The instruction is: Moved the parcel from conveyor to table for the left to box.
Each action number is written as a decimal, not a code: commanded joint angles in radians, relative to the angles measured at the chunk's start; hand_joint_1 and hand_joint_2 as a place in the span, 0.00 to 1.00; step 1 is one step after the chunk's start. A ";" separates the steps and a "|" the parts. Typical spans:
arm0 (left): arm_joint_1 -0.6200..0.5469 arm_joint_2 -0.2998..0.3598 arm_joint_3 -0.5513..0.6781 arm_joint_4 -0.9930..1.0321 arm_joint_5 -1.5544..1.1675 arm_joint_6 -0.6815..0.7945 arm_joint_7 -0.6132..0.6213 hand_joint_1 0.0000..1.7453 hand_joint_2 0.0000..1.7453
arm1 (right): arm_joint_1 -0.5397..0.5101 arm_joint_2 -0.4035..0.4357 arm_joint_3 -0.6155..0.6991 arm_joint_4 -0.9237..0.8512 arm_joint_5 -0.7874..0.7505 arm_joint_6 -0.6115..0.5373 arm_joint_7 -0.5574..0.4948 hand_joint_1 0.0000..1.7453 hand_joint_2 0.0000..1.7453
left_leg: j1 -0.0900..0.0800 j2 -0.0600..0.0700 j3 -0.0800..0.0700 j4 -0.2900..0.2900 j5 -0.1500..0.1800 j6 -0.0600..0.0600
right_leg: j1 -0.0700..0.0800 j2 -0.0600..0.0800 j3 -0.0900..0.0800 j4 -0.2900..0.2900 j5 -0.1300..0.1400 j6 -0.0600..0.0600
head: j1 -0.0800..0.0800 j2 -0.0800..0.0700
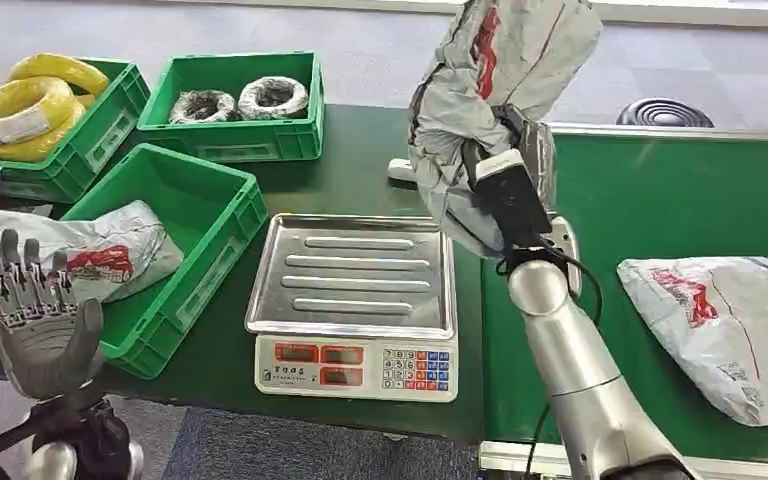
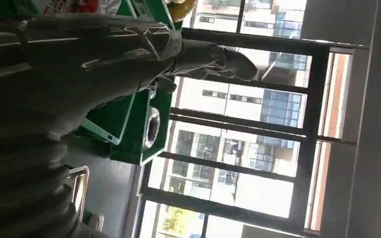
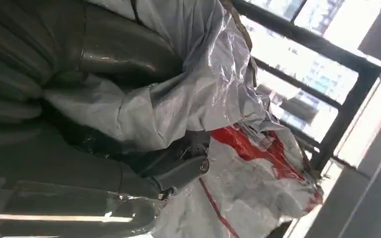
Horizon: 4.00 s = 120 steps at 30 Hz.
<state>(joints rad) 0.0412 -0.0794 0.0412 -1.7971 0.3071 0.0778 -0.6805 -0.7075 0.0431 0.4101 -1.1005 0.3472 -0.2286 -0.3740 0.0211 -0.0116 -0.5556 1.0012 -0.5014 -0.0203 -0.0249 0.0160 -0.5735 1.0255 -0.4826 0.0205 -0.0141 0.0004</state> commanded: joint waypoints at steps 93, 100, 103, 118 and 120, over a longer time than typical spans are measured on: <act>-0.894 0.281 -0.069 0.930 -0.855 0.285 0.543 0.00 1.00 | 0.658 -0.143 -0.428 -0.618 -0.192 0.073 -0.261 0.00 1.00 | 0.001 0.001 0.000 0.000 0.001 0.001 | 0.001 -0.001 -0.001 -0.002 0.002 -0.001 | 0.000 0.000; -0.859 0.326 -0.031 0.945 -0.871 0.290 0.549 0.00 1.00 | 0.683 -0.148 -0.434 -0.612 -0.191 0.060 -0.249 0.00 1.00 | 0.000 0.005 0.003 -0.005 0.003 0.002 | 0.001 0.002 0.001 -0.007 0.004 -0.002 | -0.001 0.000; -0.818 0.359 -0.007 0.894 -0.857 0.288 0.517 0.00 1.00 | 0.709 -0.147 -0.450 -0.626 -0.191 0.050 -0.248 0.00 1.00 | 0.000 0.003 0.001 -0.003 0.002 0.001 | 0.001 0.000 -0.001 -0.004 0.002 -0.001 | 0.000 0.000; -0.066 0.321 0.249 0.068 -0.379 0.025 0.365 0.00 1.00 | 0.906 -0.110 -0.596 -0.717 -0.201 0.076 -0.239 0.00 1.00 | -0.003 0.008 0.006 -0.006 -0.003 0.001 | -0.002 0.006 0.002 -0.007 0.000 0.000 | -0.001 0.000; 0.017 0.311 0.312 0.076 -0.484 0.049 0.392 0.00 1.00 | 0.918 -0.092 -0.616 -0.727 -0.189 0.092 -0.238 0.00 1.00 | -0.003 0.010 0.006 -0.006 -0.005 0.002 | -0.002 0.008 0.001 -0.006 -0.001 -0.001 | -0.001 0.000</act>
<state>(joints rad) -0.3624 0.2785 0.1353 -1.4283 -0.1280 0.1883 -0.3365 0.1358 -0.1087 -0.0926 -1.8043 0.1457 -0.1805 -0.6157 0.0207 -0.0084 -0.5573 1.0010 -0.5052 -0.0202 -0.0253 0.0186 -0.5768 1.0229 -0.4850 0.0216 -0.0149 0.0004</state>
